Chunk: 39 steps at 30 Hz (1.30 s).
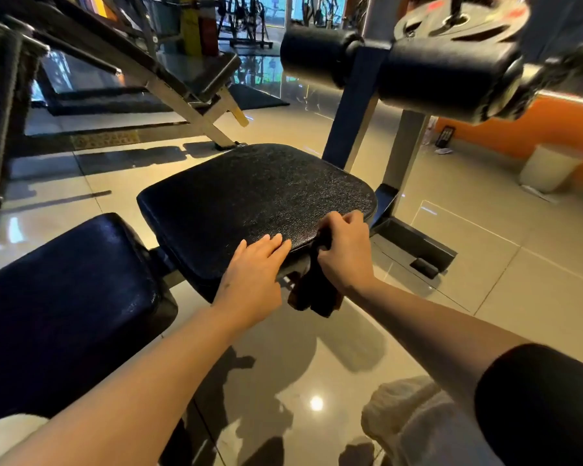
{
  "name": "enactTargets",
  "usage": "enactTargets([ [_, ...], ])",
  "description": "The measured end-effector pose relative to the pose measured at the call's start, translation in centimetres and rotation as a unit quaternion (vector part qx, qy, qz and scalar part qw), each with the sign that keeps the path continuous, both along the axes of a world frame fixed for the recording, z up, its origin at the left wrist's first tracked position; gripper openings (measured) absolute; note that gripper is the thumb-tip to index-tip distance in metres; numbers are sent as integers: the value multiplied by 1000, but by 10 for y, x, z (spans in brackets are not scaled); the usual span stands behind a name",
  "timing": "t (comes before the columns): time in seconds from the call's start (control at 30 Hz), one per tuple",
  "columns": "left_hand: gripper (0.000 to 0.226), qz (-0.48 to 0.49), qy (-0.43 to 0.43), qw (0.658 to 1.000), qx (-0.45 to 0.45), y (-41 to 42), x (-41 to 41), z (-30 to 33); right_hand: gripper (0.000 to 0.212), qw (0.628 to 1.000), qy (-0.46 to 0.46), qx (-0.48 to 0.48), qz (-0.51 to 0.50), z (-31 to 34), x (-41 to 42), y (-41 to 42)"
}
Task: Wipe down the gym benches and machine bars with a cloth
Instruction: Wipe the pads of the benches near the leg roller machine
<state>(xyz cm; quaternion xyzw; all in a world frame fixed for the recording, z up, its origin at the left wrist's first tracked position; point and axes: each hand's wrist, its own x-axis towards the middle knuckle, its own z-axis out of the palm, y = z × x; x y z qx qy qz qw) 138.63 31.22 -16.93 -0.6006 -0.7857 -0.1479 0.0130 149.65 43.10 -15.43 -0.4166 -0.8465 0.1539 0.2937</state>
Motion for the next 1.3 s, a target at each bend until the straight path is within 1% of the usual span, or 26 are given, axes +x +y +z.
enactTargets([
  [0.03,71,3,0,1000,3,0,1,-1,32,1000,-23,13,8,0,1,0],
  [0.1,71,7,5,1000,14,1,2,-3,32,996,-48,34,70,-9,1,-11],
  [0.17,70,7,-5,1000,22,1,4,-4,29,986,-55,30,154,-25,-2,-29],
  [0.23,71,9,-22,999,28,0,3,-2,27,982,-44,33,181,-32,-6,-38],
  [0.33,67,0,-19,1000,17,0,-1,-1,29,990,11,43,133,-15,-8,-32],
  [0.37,67,-3,-15,1000,14,0,-2,-1,29,993,6,49,108,-8,-6,-26],
  [0.43,67,-9,-10,1000,10,-1,-3,-1,23,996,-33,56,56,2,2,-10],
  [0.5,70,-13,-2,1000,8,-2,-4,-3,21,997,-67,36,5,4,13,7],
  [0.53,70,-14,4,1000,7,-2,-3,-4,22,997,-68,17,-20,4,19,14],
  [0.57,71,-11,10,1000,5,-1,-3,-4,22,997,-55,-2,-48,4,23,22],
  [0.6,71,-6,15,1000,4,-1,-2,-5,23,996,-22,-22,-82,5,26,28],
  [0.63,71,-2,19,1000,2,0,-2,-5,23,991,32,-48,-123,5,28,34],
  [0.67,72,2,22,1000,0,0,-1,-5,24,977,104,-82,-169,6,27,39],
  [0.73,72,8,23,1000,-1,0,1,-5,25,925,249,-173,-229,10,22,42],
  [0.77,72,8,22,1000,-2,0,2,-4,27,903,294,-213,-231,10,18,40],
  [0.8,73,9,20,1000,-2,0,3,-4,30,892,309,-243,-223,8,12,37],
  [0.87,73,11,18,1000,-4,0,4,-3,34,897,290,-267,-199,2,0,24],
  [0.93,73,14,21,1000,-8,-1,4,-3,32,917,251,-249,-187,-4,-12,9],
  [1.0,74,15,18,1000,-6,-1,5,-4,27,944,193,-217,-160,-12,-20,-9],
  [1.07,74,14,12,1000,0,-1,4,-5,30,971,124,-178,-97,-21,-23,-27],
  [1.13,73,11,6,1000,4,-1,5,-5,36,988,69,-130,-36,-28,-23,-39],
  [1.17,72,9,1,1000,6,-1,4,-4,37,992,56,-108,-25,-29,-20,-40],
  [1.23,70,1,-4,1000,4,-2,3,-2,34,995,52,-72,-38,-26,-16,-36],
  [1.3,71,-9,-4,1000,2,-3,2,-2,32,994,59,-56,-73,-25,-11,-28],
])
